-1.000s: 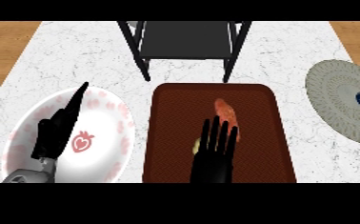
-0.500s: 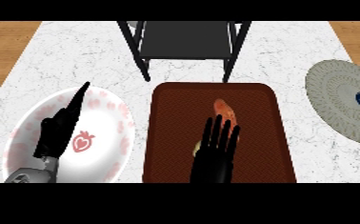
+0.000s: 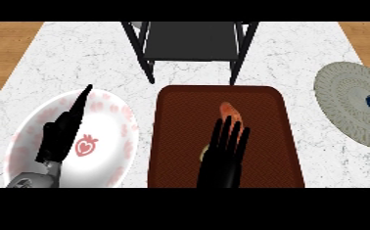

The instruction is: Pick the squash from the tray and place it in the tiered shelf

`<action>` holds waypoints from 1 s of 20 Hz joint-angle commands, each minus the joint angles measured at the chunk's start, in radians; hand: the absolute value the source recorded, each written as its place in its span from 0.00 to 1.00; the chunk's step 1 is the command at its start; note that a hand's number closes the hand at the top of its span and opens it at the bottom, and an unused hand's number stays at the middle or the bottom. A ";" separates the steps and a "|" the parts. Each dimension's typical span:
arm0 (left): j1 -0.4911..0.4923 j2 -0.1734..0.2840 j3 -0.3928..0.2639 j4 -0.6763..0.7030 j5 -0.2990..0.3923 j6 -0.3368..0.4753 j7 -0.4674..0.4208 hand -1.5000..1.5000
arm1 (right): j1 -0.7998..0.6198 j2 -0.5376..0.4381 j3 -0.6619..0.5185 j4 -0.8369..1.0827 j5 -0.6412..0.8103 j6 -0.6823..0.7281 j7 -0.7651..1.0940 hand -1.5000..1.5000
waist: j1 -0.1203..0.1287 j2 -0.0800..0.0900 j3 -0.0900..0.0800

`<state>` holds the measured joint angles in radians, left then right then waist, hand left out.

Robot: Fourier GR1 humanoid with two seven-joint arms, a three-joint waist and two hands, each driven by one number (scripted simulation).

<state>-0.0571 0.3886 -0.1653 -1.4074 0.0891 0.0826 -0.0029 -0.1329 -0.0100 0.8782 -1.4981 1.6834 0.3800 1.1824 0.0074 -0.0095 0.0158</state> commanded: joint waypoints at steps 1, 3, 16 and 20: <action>0.026 -0.071 -0.065 0.012 0.005 -0.007 0.057 0.50 | -0.007 0.009 -0.016 0.054 0.007 0.051 0.205 0.00 | -0.004 0.011 -0.015; 0.036 -0.049 -0.054 0.019 0.014 -0.035 0.047 0.50 | -0.001 0.010 -0.014 0.087 0.013 0.037 0.198 0.00 | -0.001 0.012 -0.016; 0.044 -0.082 -0.066 0.001 -0.020 -0.020 0.056 0.50 | -0.119 0.010 -0.071 0.228 -0.097 -0.026 0.098 1.00 | 0.015 0.014 -0.015; 0.000 -0.053 -0.019 0.071 0.001 -0.065 0.040 0.50 | -0.137 0.010 -0.036 0.200 -0.085 -0.001 0.108 1.00 | -0.001 0.013 -0.016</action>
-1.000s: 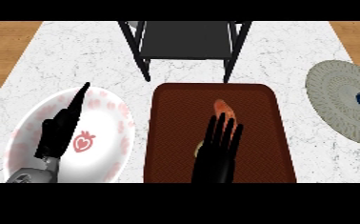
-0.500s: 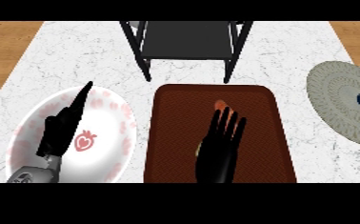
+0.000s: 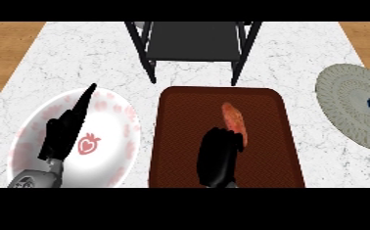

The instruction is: Pick the squash from the tray and place it in the tiered shelf

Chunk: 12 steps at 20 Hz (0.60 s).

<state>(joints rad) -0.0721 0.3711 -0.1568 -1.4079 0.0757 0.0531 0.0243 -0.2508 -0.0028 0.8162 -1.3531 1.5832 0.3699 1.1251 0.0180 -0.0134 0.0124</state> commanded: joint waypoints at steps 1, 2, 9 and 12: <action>-0.006 -0.043 -0.020 0.073 0.015 -0.028 0.018 0.50 | -0.038 0.003 0.031 0.095 0.011 -0.029 0.178 1.00 | -0.007 0.018 -0.012; 0.015 -0.062 -0.030 0.086 0.007 -0.017 -0.004 0.50 | -0.044 0.003 0.011 0.098 0.039 -0.005 0.151 1.00 | -0.011 0.018 -0.013; 0.044 -0.064 -0.017 0.036 0.008 -0.001 0.010 0.50 | 0.033 0.002 -0.146 -0.129 -0.199 -0.156 0.028 1.00 | -0.026 0.019 -0.010; 0.025 -0.043 -0.018 0.022 0.005 -0.016 0.040 0.50 | 0.048 0.003 -0.243 -0.213 -0.405 -0.192 -0.051 1.00 | -0.025 0.022 -0.009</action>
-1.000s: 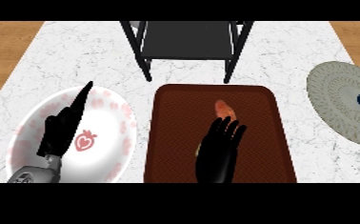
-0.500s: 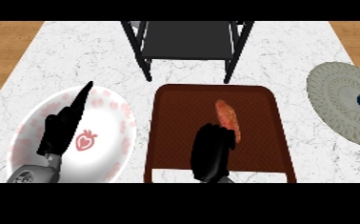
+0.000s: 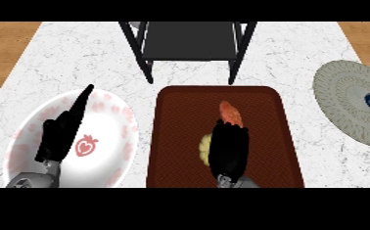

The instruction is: Pick the squash from the tray and place it in the tiered shelf

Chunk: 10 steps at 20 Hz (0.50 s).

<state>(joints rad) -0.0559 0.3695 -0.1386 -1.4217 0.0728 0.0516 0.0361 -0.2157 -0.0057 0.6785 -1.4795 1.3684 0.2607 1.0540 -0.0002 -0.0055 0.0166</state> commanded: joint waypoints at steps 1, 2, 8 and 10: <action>0.037 -0.048 -0.034 0.045 0.012 -0.016 0.003 0.50 | 0.041 0.005 -0.118 -0.119 -0.197 -0.087 0.006 1.00 | -0.011 0.010 -0.015; 0.050 -0.052 -0.048 0.031 0.003 -0.016 0.009 0.50 | 0.014 0.005 -0.145 -0.131 -0.222 -0.059 0.024 1.00 | -0.004 0.008 -0.016; 0.058 -0.029 -0.013 0.037 0.034 -0.062 0.005 0.50 | -0.055 0.005 -0.124 -0.353 -0.166 0.023 0.154 1.00 | -0.009 0.000 -0.018; 0.066 -0.069 -0.050 0.034 -0.015 -0.016 -0.010 0.50 | -0.135 0.005 -0.146 -0.371 -0.122 0.048 0.172 1.00 | -0.004 0.002 -0.018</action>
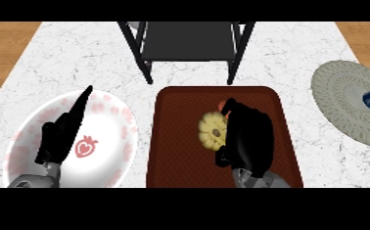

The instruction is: Pick the squash from the tray and place it in the tiered shelf

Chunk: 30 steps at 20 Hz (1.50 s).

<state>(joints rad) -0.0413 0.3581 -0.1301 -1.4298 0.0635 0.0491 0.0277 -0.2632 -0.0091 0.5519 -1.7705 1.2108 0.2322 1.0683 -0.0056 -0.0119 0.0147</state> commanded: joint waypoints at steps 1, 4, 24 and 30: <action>0.016 -0.057 -0.046 0.059 -0.001 -0.013 0.022 0.50 | -0.118 0.009 -0.072 -0.111 0.052 0.124 0.112 1.00 | -0.008 0.009 -0.016; 0.029 -0.051 -0.043 0.026 0.000 -0.014 0.038 0.50 | -0.177 0.009 -0.067 -0.219 0.048 0.051 0.161 1.00 | -0.001 0.006 -0.016; 0.033 -0.085 -0.045 0.066 -0.032 -0.036 -0.009 0.50 | -0.817 -0.053 -0.605 0.398 -0.002 -0.069 -0.076 1.00 | 0.029 0.020 -0.016; -0.011 -0.091 -0.043 0.041 -0.024 -0.045 0.055 0.50 | -0.910 -0.112 -0.654 0.693 -0.025 -0.146 -0.234 1.00 | 0.036 0.024 -0.015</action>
<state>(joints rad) -0.0745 0.3196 -0.1315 -1.4302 0.0228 0.0254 0.0374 -1.1355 -0.0854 -0.0654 -1.2190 1.2071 0.1275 0.9117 0.0382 0.0027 0.0124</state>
